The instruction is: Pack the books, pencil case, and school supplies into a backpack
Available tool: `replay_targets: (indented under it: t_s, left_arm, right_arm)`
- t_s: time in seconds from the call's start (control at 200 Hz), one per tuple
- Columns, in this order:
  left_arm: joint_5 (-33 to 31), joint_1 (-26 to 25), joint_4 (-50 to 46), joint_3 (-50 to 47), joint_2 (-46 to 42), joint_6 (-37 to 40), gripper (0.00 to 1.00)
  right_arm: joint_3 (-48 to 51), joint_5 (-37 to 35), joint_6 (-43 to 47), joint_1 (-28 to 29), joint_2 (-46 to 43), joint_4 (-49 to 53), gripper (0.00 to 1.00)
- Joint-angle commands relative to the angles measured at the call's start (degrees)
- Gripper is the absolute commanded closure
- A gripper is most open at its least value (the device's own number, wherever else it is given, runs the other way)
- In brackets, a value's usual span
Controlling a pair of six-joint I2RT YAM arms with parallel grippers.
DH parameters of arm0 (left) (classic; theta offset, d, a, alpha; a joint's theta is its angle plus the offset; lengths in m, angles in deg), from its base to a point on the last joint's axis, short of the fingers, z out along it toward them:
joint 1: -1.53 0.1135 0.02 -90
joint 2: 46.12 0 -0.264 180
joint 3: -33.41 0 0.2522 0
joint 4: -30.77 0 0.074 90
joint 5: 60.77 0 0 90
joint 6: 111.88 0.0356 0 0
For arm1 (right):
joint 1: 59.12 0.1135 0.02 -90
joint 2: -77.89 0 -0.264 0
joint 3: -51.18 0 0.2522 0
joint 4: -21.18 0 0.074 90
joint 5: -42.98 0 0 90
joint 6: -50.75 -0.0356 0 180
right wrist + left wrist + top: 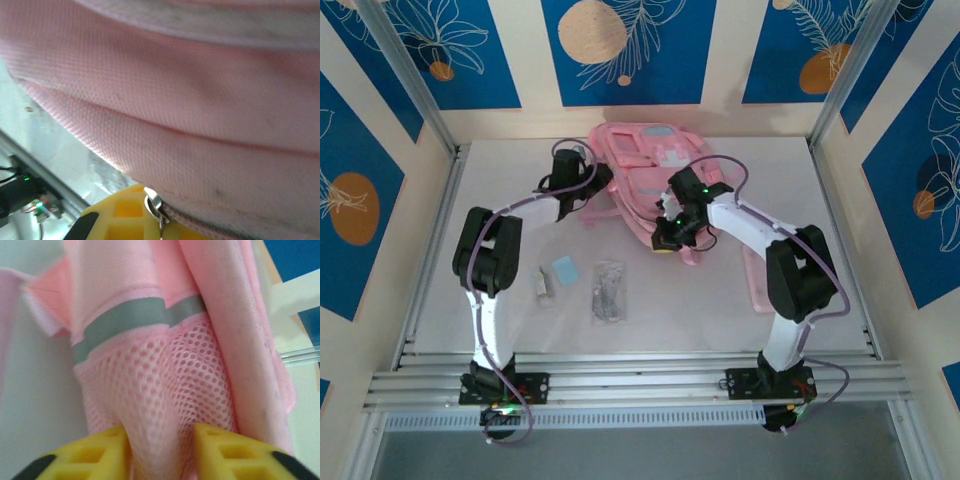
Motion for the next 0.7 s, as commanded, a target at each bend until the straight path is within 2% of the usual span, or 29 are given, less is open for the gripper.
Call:
replay_targets:
  t_s: [0.0, 0.065, 0.09, 0.31, 0.51, 0.6, 0.66, 0.695]
  left_arm:
    - [3.9, 0.3, -5.9, 0.9, -4.3, 2.4, 0.22]
    - [2.9, 0.3, -6.7, -3.3, -8.6, 3.2, 0.09]
    - [2.6, 0.3, -6.3, -5.3, -10.4, 3.2, 0.07]
    - [2.7, -1.0, 4.4, -22.9, -21.5, -6.5, 0.05]
    - [2.9, -5.5, 15.3, -26.7, -18.8, -14.2, 0.07]
    - [3.2, -7.4, 18.5, -25.6, -14.7, -16.0, 0.15]
    - [3.6, -8.2, 20.7, -25.0, -11.9, -17.1, 0.27]
    - [3.8, -8.6, 21.8, -24.7, -10.6, -17.6, 0.38]
  right_arm:
    - [-5.4, 11.8, -4.8, 2.2, 2.5, -3.6, 1.0]
    - [-7.7, 13.5, -6.2, 2.5, 4.3, -5.6, 1.0]
    - [-8.4, 14.0, -6.7, 2.6, 4.9, -6.3, 1.0]
    - [-10.3, 18.6, -9.1, 2.2, 8.0, -11.3, 1.0]
    - [-8.2, 21.1, -10.9, 2.5, 7.3, -13.9, 1.0]
    - [-6.5, 20.8, -11.6, 2.9, 5.8, -14.6, 1.0]
    - [-5.4, 20.5, -12.1, 3.1, 4.8, -15.0, 1.0]
    - [-4.8, 20.3, -12.3, 3.3, 4.4, -15.0, 1.0]
